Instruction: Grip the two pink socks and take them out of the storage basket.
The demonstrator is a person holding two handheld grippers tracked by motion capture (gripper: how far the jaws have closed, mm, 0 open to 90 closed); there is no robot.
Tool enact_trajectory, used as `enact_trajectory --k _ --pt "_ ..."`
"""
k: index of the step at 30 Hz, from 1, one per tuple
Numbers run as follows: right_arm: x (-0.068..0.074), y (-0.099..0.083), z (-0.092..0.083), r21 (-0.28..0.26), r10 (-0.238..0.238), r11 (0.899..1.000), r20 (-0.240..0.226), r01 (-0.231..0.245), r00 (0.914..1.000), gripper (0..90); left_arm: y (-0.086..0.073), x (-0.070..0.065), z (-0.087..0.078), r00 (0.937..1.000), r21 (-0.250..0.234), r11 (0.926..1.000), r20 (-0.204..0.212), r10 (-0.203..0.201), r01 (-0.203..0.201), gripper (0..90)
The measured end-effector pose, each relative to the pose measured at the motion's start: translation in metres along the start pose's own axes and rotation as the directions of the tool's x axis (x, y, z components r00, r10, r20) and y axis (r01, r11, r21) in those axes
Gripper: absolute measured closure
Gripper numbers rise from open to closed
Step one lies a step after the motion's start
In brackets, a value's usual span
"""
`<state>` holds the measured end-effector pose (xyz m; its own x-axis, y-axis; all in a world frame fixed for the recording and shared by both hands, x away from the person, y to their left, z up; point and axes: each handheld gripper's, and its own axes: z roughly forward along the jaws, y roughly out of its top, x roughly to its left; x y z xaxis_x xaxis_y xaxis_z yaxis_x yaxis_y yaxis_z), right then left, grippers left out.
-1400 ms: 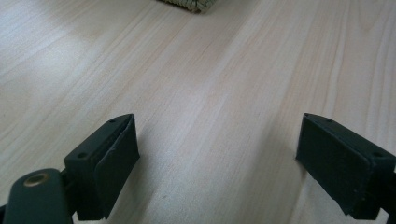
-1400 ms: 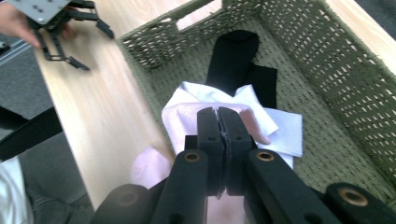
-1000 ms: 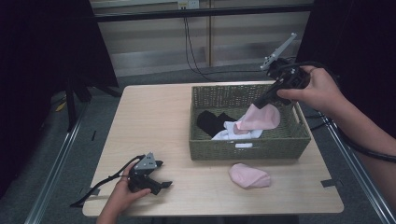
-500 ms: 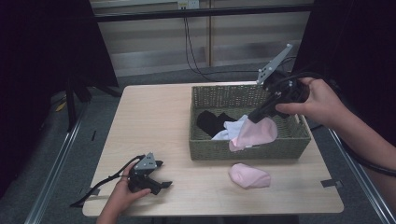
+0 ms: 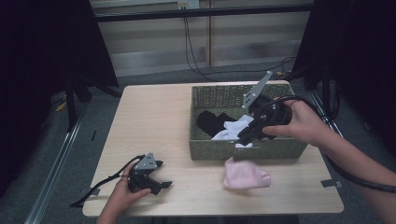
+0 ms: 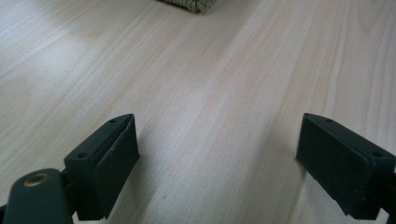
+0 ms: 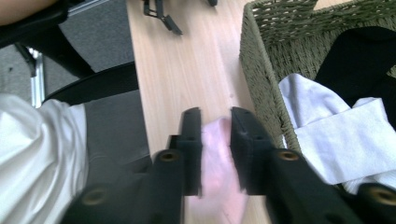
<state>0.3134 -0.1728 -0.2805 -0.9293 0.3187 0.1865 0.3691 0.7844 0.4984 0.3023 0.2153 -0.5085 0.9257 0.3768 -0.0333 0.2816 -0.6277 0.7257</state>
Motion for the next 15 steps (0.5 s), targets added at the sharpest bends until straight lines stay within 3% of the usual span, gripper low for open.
enact_trajectory --k 8,15 --pt "-0.006 -0.012 0.012 0.001 0.013 1.0 0.023 -0.013 0.9997 44.7 0.0 0.0 0.0 1.0 -0.004 1.0 -0.003 -0.002 0.002 12.2" --pt "-0.009 -0.025 0.019 -0.004 0.022 1.0 0.057 -0.022 0.9981 31.6 0.0 -0.001 0.0 1.0 -0.003 1.0 -0.002 -0.005 0.005 12.2"
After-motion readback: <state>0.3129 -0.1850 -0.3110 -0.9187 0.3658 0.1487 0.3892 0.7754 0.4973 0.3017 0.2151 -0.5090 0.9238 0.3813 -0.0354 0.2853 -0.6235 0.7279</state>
